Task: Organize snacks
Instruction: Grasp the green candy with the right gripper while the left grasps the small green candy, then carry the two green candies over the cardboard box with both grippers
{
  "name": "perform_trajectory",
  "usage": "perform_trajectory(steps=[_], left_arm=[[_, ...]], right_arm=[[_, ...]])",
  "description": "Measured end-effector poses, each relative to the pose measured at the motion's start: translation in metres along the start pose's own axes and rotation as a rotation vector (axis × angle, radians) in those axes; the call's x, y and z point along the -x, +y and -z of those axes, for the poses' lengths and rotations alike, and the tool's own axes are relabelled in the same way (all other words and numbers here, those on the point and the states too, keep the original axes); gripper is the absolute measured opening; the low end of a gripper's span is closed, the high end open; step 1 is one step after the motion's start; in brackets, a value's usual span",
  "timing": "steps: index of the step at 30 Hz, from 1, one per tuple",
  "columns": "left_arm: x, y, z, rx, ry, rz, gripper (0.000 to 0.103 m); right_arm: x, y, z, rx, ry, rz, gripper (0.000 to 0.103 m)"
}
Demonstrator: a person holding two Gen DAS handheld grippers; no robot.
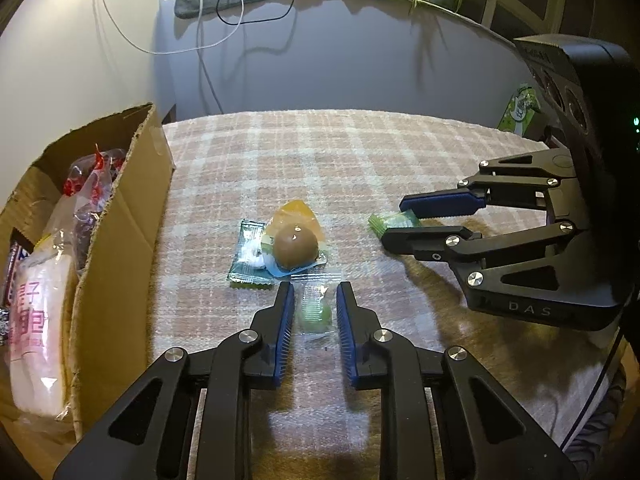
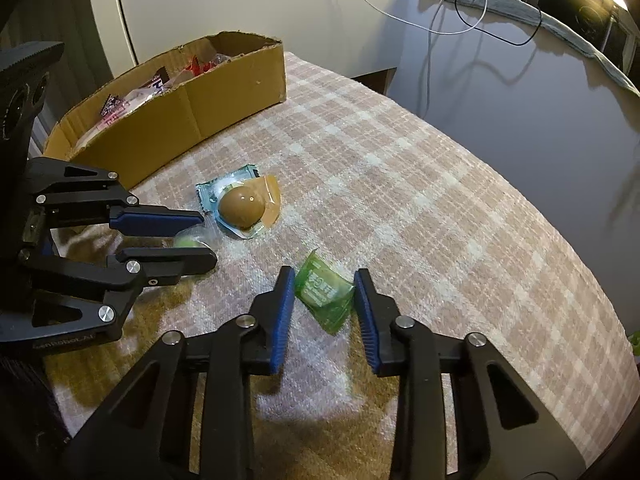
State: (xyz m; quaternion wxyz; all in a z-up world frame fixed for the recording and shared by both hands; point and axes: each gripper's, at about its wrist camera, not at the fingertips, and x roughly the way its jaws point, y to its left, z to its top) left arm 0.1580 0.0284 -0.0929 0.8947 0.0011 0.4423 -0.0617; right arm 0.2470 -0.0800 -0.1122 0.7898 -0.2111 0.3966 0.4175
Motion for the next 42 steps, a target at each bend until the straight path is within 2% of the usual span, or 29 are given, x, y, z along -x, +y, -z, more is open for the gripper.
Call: perform_trajectory(steps=[6, 8, 10, 20, 34, 42], left_arm=[[0.001, 0.001, 0.001, -0.006, -0.001, 0.004, 0.02], [0.003, 0.004, -0.001, 0.003, -0.009, 0.01, 0.02], [0.006, 0.005, -0.002, 0.009, -0.018, 0.011, 0.02], [0.019, 0.008, -0.004, 0.025, -0.055, 0.011, 0.02], [0.058, 0.021, -0.013, 0.051, -0.166, -0.005, 0.02], [0.086, 0.057, -0.018, 0.115, -0.245, -0.028, 0.02]], right_arm=[[0.005, 0.002, 0.005, -0.006, -0.004, 0.011, 0.025], [0.01, 0.002, 0.006, -0.013, -0.019, 0.024, 0.013], [0.013, 0.002, 0.005, -0.009, -0.014, 0.019, 0.011], [0.022, 0.011, 0.002, 0.004, -0.031, 0.053, 0.005], [0.063, 0.022, -0.022, 0.002, -0.113, 0.08, 0.004], [0.083, 0.042, -0.053, 0.024, -0.186, 0.071, 0.004]])
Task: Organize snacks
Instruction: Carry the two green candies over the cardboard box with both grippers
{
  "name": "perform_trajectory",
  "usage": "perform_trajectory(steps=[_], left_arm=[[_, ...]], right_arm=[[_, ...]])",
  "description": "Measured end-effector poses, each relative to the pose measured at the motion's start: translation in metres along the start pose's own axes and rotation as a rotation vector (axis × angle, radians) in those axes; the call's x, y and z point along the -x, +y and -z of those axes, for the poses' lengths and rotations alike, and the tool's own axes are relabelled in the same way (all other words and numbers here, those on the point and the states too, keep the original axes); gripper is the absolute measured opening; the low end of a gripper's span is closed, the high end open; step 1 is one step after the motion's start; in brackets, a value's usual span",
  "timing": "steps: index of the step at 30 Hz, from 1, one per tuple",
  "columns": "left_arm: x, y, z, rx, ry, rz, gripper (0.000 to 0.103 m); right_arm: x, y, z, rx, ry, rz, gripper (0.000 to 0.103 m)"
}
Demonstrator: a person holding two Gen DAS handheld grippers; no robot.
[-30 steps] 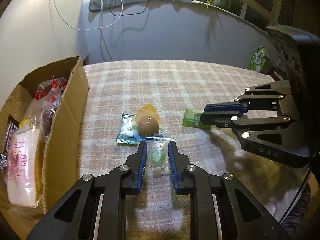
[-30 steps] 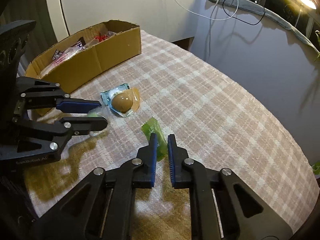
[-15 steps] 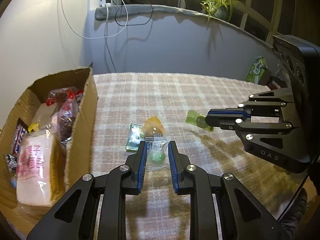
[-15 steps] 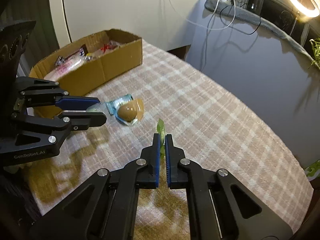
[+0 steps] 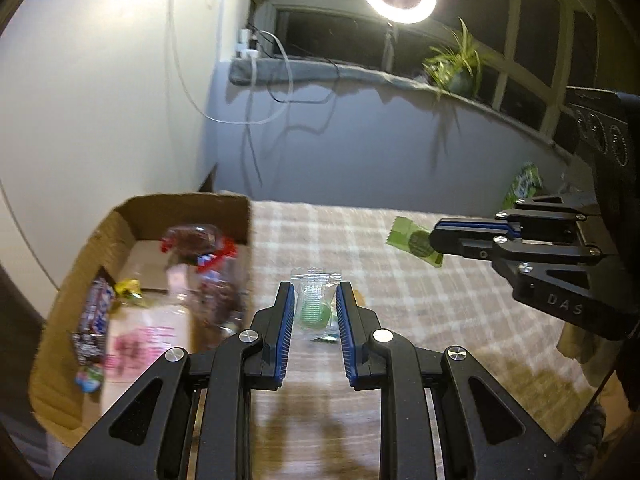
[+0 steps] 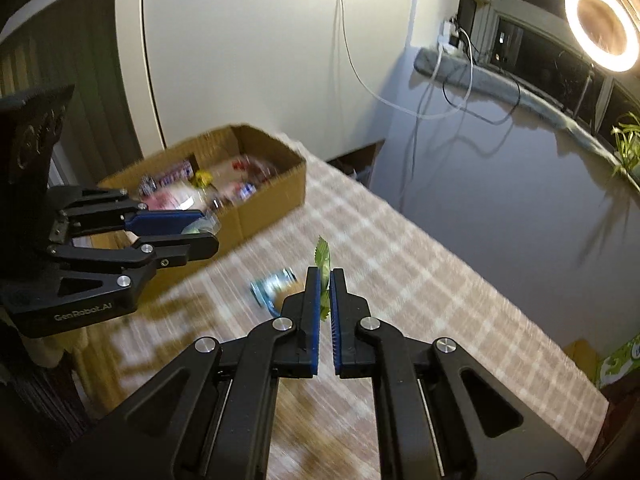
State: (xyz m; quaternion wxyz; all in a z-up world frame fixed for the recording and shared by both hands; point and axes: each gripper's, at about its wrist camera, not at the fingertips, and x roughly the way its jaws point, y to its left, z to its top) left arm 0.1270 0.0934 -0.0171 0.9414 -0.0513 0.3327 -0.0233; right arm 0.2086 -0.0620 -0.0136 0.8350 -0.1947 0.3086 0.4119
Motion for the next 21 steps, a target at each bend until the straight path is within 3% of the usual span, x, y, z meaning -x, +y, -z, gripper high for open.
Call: perform_trajectory(steps=[10, 21], left_arm=[[0.013, 0.044, -0.002, 0.07, -0.034, -0.059, 0.02], [0.02, 0.083, 0.008, 0.116, -0.037, -0.116, 0.02]], right_arm=[[-0.016, 0.038, -0.046, 0.043, -0.052, -0.052, 0.004], [-0.06, 0.075, -0.081, 0.078, -0.046, -0.121, 0.004]])
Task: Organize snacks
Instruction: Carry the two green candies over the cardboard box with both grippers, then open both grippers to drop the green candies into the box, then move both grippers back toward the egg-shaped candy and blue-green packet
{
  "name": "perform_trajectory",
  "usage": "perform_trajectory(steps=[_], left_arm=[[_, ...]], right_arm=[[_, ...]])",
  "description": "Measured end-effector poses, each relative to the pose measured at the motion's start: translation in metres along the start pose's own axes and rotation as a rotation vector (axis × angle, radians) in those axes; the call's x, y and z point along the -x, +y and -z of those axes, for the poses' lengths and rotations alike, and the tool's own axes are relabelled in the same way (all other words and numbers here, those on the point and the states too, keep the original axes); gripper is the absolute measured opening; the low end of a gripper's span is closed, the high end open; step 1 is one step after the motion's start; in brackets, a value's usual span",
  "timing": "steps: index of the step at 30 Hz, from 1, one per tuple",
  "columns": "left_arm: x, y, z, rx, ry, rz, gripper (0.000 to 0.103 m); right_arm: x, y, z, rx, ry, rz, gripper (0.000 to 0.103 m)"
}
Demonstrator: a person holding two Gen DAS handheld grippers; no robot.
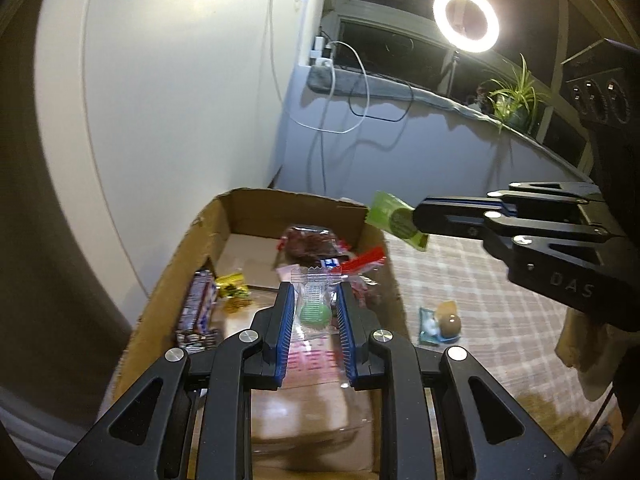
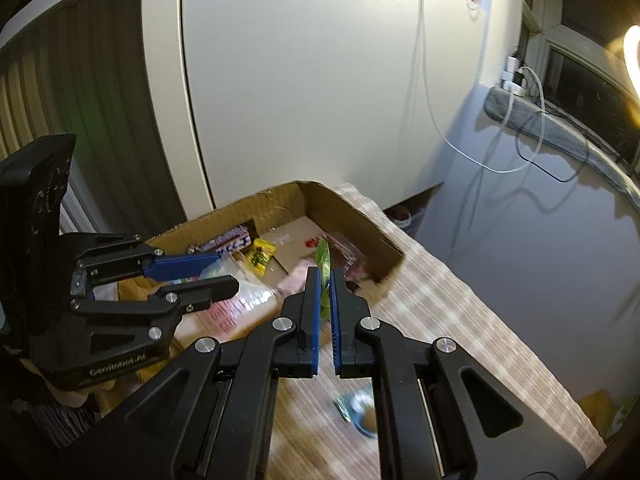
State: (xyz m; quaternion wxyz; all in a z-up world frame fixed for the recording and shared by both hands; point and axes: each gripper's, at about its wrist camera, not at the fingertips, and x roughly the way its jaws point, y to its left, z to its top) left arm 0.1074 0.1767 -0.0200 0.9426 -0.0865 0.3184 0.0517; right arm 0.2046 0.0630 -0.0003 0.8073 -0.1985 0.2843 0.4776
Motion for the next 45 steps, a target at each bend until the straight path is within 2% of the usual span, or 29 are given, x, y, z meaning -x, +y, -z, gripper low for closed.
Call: perform_trajectory(steps=[12, 22, 25, 27, 29, 30, 32, 33, 35, 45], left_arm=[[0.002, 0.018, 0.002, 0.022, -0.003, -0.018, 0.02], [-0.001, 0.021, 0.003, 0.026, 0.008, -0.022, 0.02], [-0.002, 0.021, 0.003, 0.025, 0.009, -0.021, 0.021], [-0.002, 0.02, 0.003, 0.024, 0.007, -0.022, 0.024], [-0.002, 0.021, 0.003, 0.026, 0.003, -0.026, 0.035], [-0.001, 0.021, 0.002, 0.026, 0.0, -0.026, 0.043], [0.0, 0.02, 0.002, 0.023, -0.01, -0.028, 0.051], [0.0, 0.02, 0.002, 0.019, -0.014, -0.032, 0.06], [0.001, 0.02, 0.002, 0.016, -0.02, -0.037, 0.068], [0.001, 0.018, 0.0, 0.011, -0.02, -0.046, 0.068]], right_arm=[[-0.04, 0.013, -0.019, 0.013, 0.026, -0.023, 0.004], [-0.051, 0.011, -0.02, -0.009, 0.045, -0.027, 0.005], [-0.051, 0.009, -0.02, -0.015, 0.044, -0.022, 0.015], [-0.051, 0.009, -0.02, -0.018, 0.043, -0.023, 0.027], [-0.049, 0.009, -0.02, -0.015, 0.036, -0.013, 0.05], [-0.048, 0.01, -0.02, -0.013, 0.032, -0.009, 0.055], [-0.046, 0.01, -0.021, -0.012, 0.021, 0.002, 0.067], [-0.045, 0.009, -0.021, -0.013, 0.017, 0.006, 0.07], [-0.044, 0.008, -0.022, -0.017, 0.01, 0.016, 0.08], [-0.041, 0.006, -0.022, -0.026, 0.011, 0.012, 0.089]])
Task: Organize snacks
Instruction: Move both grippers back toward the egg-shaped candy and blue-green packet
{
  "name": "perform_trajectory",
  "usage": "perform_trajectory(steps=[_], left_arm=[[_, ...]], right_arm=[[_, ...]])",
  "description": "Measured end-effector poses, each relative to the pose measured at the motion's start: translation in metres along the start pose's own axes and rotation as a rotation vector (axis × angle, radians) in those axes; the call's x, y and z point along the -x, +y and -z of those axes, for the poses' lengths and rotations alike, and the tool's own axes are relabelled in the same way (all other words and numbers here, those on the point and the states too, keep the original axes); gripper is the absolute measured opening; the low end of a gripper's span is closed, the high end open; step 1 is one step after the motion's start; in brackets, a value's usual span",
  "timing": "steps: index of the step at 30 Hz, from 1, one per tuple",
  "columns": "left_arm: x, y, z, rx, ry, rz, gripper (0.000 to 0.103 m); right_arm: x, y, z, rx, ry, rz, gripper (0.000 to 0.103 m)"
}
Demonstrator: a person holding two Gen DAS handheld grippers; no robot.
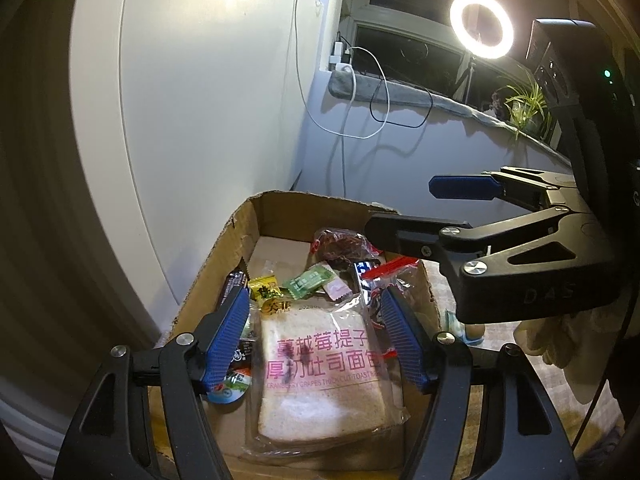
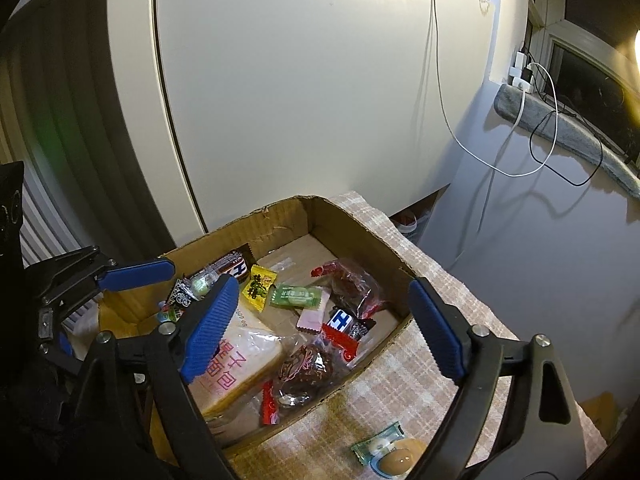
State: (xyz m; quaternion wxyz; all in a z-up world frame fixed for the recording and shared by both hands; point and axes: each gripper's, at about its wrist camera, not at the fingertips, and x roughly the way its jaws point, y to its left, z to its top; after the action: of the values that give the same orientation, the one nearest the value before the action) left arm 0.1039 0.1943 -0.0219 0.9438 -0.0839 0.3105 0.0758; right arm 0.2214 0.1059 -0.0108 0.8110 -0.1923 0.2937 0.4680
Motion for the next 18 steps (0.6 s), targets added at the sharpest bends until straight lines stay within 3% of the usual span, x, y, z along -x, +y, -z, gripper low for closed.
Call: perform_trajectory(steps=[18], left_arm=[[0.001, -0.02, -0.003, -0.023, -0.003, 0.014, 0.068]], right_arm=[[0.02, -0.016, 0.01, -0.031, -0.003, 0.023, 0.09]])
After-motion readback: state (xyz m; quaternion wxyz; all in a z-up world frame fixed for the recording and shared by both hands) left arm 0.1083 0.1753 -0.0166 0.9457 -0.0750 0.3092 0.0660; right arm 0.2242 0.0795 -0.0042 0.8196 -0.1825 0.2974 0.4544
